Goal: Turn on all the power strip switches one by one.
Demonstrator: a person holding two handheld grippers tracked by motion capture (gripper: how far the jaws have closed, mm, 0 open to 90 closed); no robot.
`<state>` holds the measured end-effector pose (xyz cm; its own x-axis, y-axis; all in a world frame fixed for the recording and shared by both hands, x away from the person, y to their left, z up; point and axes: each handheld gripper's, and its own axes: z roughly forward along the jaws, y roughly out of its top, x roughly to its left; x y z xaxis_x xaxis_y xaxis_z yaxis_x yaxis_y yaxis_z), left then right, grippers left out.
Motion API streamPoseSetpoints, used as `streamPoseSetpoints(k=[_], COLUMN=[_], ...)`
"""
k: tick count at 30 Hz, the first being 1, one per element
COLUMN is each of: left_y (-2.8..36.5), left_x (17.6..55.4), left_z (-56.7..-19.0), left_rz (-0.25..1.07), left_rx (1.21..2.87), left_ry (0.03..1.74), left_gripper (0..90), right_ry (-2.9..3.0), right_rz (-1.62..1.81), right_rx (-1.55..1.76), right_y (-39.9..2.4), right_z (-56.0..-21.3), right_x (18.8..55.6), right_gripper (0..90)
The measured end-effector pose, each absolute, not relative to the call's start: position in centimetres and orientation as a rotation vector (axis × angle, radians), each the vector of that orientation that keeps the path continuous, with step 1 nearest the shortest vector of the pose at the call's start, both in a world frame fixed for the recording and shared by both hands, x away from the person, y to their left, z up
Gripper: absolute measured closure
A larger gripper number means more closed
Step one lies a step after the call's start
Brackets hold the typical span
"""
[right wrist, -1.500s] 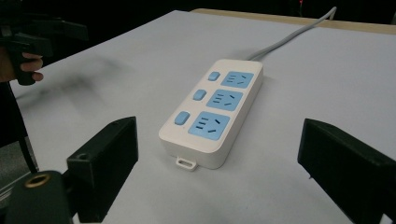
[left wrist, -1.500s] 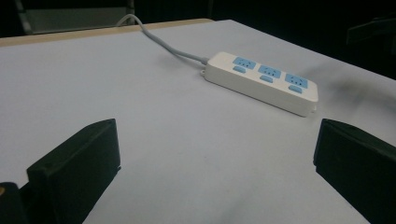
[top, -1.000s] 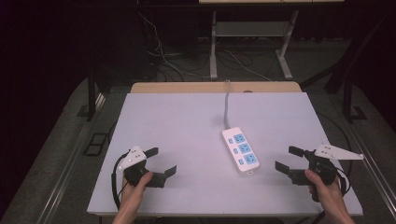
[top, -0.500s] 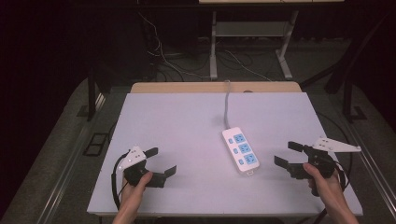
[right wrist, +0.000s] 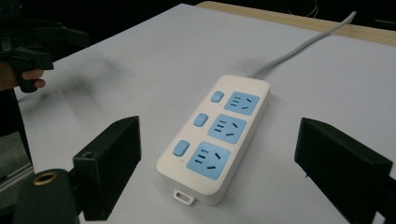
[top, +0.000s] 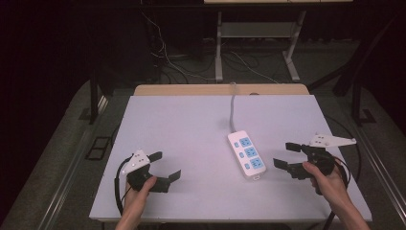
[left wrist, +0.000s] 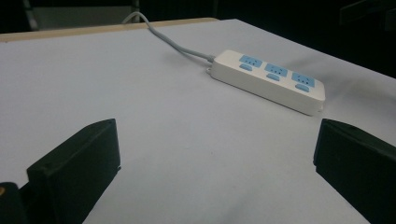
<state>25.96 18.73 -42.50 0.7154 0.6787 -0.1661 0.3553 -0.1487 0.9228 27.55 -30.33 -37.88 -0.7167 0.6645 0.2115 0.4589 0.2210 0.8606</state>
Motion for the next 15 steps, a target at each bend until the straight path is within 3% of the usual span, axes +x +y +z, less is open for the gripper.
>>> streamPoseSetpoints(k=[15], left_y=[18.6], left_x=[26.0], left_z=[-42.6], left_rz=[0.343], left_rx=[1.756], left_ry=[0.822], left_gripper=[0.0], right_ry=[2.392], right_rz=[1.500], right_rx=[0.998], right_y=[-28.3], right_z=[-37.0], right_x=[29.3], right_gripper=[14.6])
